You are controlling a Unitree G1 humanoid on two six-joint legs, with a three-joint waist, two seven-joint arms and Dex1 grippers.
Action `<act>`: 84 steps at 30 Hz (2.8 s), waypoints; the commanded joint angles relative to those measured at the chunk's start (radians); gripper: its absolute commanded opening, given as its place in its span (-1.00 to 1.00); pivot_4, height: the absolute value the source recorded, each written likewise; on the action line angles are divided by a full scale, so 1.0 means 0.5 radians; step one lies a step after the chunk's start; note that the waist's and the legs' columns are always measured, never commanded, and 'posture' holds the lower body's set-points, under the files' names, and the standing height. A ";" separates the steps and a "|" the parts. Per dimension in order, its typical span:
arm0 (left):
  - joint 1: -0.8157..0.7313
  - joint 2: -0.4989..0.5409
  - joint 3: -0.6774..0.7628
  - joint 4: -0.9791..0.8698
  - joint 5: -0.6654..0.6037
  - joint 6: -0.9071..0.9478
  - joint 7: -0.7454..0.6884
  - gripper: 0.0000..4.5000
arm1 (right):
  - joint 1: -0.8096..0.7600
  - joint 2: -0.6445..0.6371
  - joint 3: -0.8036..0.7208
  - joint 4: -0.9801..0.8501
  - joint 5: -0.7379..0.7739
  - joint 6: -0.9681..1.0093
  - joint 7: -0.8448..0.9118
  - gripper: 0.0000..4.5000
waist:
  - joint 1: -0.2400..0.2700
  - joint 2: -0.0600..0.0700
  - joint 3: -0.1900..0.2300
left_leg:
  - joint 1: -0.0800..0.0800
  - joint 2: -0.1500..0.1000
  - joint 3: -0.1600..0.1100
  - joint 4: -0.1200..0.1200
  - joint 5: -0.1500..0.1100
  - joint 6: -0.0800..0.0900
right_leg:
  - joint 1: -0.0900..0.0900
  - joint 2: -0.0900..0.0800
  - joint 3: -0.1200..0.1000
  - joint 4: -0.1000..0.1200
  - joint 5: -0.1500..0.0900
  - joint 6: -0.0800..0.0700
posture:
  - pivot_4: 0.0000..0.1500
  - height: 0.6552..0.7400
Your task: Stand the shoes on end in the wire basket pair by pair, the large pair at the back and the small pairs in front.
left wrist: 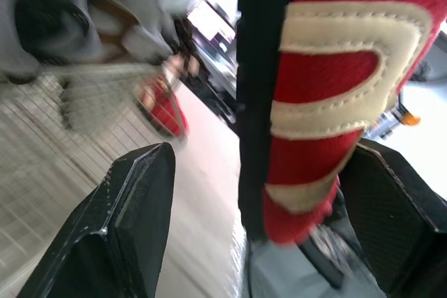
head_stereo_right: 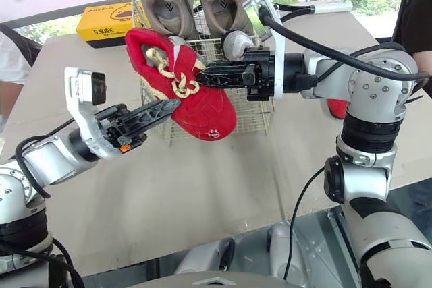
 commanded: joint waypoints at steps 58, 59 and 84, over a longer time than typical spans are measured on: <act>-0.144 0.451 0.192 0.778 1.718 -0.886 -1.802 0.98 | 1.638 -0.822 -0.085 -1.109 -0.241 -1.679 0.146 0.64 | 0.047 0.000 0.001 | 0.030 -0.002 0.001 -0.015 -0.005 0.008 | 0.019 0.008 0.008 -0.010 0.007 0.002 | 1.00 1.00; -0.141 0.466 0.214 0.767 1.662 -0.808 -1.795 0.98 | 1.638 -0.828 -0.078 -1.107 -0.250 -1.685 0.152 0.64 | 0.036 0.001 0.001 | 0.029 -0.019 -0.034 -0.017 -0.004 0.009 | 0.034 -0.010 -0.015 -0.012 0.005 0.005 | 1.00 1.00; 0.025 0.413 -0.009 -0.035 0.702 -0.055 -1.504 0.98 | 2.044 -0.966 -0.389 -1.279 -0.149 -1.686 -0.012 0.64 | 0.065 0.055 0.010 | -0.064 -0.100 -0.156 -0.008 0.099 0.020 | 0.110 -0.030 -0.029 0.076 -0.119 0.016 | 1.00 1.00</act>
